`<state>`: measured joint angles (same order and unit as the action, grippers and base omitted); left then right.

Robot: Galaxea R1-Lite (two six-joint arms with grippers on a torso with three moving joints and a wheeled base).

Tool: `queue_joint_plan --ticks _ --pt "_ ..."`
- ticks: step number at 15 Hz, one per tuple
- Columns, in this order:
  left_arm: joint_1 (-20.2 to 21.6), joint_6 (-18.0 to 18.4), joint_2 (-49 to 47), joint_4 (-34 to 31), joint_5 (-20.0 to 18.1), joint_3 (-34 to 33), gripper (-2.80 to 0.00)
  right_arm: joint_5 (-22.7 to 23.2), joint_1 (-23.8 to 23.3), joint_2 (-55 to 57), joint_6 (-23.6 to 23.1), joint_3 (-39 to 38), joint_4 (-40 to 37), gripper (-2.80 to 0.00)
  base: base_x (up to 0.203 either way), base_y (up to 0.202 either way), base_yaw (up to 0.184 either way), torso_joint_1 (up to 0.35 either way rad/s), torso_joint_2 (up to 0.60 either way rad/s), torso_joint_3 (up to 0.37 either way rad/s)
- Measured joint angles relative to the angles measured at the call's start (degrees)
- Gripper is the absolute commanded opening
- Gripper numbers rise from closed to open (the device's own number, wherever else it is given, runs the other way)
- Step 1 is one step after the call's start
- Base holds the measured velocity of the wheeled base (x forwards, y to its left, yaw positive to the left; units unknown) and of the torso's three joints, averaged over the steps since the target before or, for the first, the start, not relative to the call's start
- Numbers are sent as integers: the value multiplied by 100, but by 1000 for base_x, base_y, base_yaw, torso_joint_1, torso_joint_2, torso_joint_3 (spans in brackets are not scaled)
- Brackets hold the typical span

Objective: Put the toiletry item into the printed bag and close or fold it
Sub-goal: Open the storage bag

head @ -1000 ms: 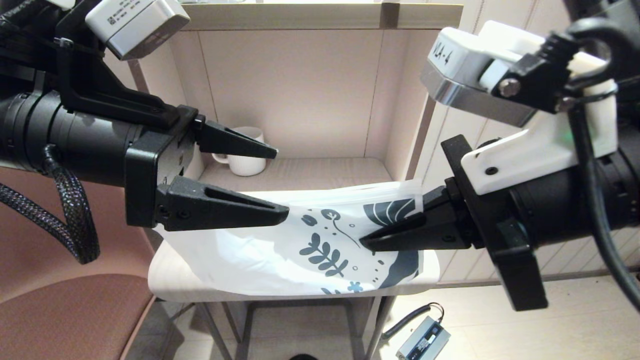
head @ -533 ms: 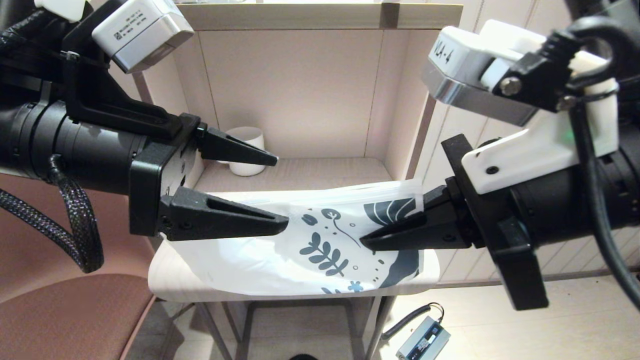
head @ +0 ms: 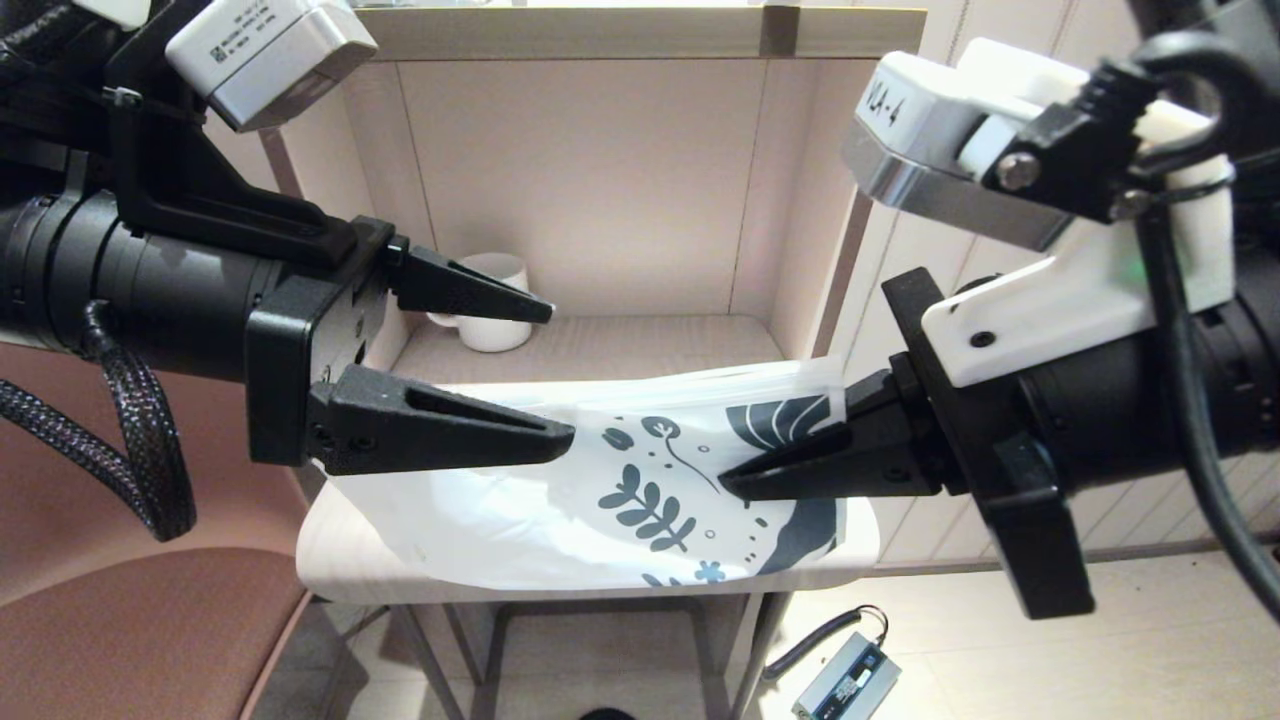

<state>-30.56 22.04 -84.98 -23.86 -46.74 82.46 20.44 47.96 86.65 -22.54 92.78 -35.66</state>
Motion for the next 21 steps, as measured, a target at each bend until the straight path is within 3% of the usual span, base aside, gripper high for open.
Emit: queue_joint_plan --ticks 9,10,21 --pt "-83 11 33 -4 8 -40 0 0 -3 77 0 96 1 -280 0 0 0 0 0 0" --pt "-88 9 39 1 12 -43 -280 0 -4 85 0 96 -1 -280 0 0 0 0 0 0" --pt "-94 131 54 -17 25 -110 -280 2 -9 105 0 114 -3 -280 0 0 0 0 0 0"
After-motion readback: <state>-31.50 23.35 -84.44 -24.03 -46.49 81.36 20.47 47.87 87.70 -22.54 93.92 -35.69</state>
